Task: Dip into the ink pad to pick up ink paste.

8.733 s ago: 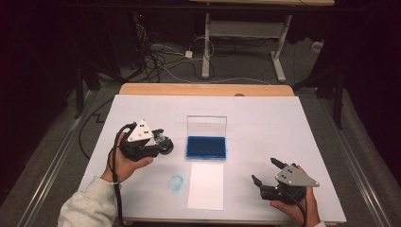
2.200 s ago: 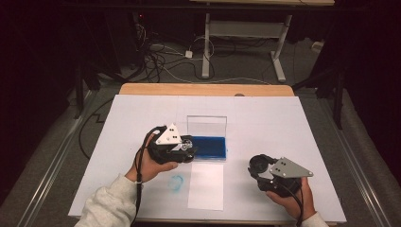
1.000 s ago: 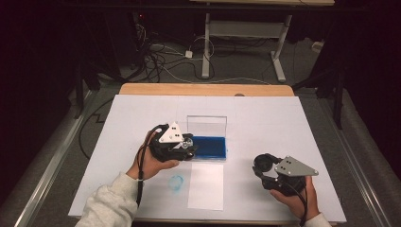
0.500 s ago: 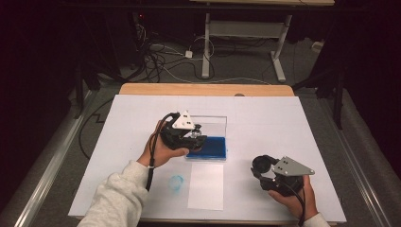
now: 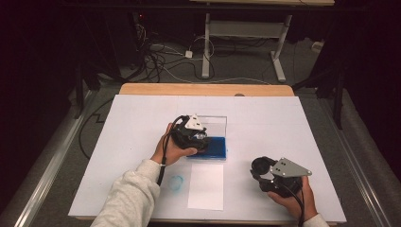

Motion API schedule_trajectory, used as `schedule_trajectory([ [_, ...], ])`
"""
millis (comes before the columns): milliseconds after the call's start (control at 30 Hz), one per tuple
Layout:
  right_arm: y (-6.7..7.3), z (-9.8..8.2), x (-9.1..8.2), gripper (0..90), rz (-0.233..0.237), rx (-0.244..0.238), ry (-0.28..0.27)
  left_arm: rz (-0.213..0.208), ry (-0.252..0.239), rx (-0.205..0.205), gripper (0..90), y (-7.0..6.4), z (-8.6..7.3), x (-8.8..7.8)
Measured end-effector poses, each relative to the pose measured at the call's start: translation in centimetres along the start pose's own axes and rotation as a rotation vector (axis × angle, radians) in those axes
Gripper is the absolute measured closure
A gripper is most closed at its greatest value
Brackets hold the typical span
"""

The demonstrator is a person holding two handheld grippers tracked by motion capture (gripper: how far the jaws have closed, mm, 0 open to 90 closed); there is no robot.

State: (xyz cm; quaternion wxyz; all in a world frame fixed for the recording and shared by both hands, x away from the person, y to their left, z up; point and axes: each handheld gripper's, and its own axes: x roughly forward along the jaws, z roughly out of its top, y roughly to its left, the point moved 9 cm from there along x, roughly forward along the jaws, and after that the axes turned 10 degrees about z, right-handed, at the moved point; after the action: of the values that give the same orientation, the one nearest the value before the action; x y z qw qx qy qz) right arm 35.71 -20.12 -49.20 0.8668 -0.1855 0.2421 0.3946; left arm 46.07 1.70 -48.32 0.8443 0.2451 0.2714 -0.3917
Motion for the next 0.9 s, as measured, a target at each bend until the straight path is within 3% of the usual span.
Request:
schedule_trajectory([
  [400, 0.2, -0.3, 0.2, 38.7, 0.006, -0.007, 0.015, 0.015, 0.006, -0.031, 54.6, 0.3, -1.3, 0.8],
  [567, 0.3, -0.3, 0.3, 38.7, 0.013, -0.007, 0.016, 0.026, 0.004, -0.007, 54.6, 0.1, -1.6, 0.7],
  [667, 0.4, -0.3, 0.3, 38.6, 0.013, -0.006, 0.017, 0.015, -0.013, -0.018, 54.6, 0.1, -2.0, 0.5],
  [900, 0.6, -0.3, 0.4, 38.7, 0.02, -0.013, 0.025, 0.026, -0.039, 0.002, 54.5, -0.1, -2.3, 0.5],
])
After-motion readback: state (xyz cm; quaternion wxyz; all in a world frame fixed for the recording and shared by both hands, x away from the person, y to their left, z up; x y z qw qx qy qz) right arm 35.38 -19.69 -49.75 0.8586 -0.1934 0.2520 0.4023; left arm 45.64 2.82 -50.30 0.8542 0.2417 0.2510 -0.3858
